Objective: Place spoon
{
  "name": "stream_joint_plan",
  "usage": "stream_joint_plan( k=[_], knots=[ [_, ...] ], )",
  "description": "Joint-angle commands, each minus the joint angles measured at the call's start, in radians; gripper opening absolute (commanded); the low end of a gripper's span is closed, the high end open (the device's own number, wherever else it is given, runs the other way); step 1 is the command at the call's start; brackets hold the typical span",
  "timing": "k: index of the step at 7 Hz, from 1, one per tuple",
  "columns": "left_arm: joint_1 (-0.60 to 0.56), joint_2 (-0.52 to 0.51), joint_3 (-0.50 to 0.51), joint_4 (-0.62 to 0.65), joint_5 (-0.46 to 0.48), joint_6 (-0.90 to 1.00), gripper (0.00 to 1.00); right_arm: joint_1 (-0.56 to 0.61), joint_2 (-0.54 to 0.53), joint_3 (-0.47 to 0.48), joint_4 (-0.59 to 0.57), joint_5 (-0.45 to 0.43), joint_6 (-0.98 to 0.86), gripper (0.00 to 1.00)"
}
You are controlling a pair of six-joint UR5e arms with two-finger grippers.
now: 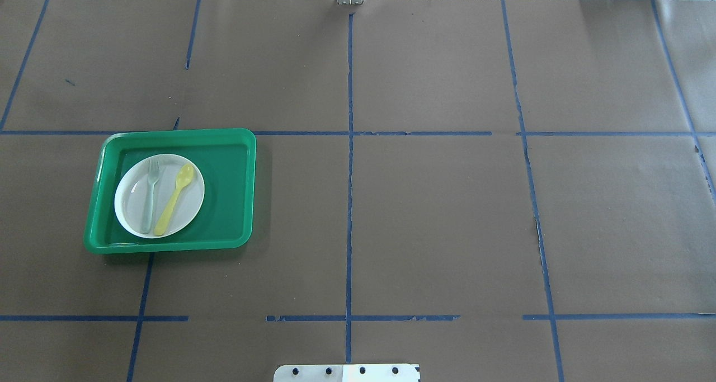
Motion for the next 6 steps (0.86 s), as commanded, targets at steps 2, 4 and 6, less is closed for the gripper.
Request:
stream_joint_plan(
  k=[2, 4, 6],
  knots=[
    [0.003, -0.019, -0.013, -0.008, -0.006, -0.002, 1.0, 0.0, 0.0, 0.0, 0.0, 0.0, -0.002, 1.0],
    [0.013, -0.082, -0.032, -0.022, 0.007, -0.012, 1.0, 0.0, 0.0, 0.0, 0.002, 0.0, 0.0, 1.0],
    [0.265, -0.137, -0.18, -0.044, 0.066, -0.33, 1.0, 0.0, 0.0, 0.0, 0.0, 0.0, 0.0, 1.0]
  ],
)
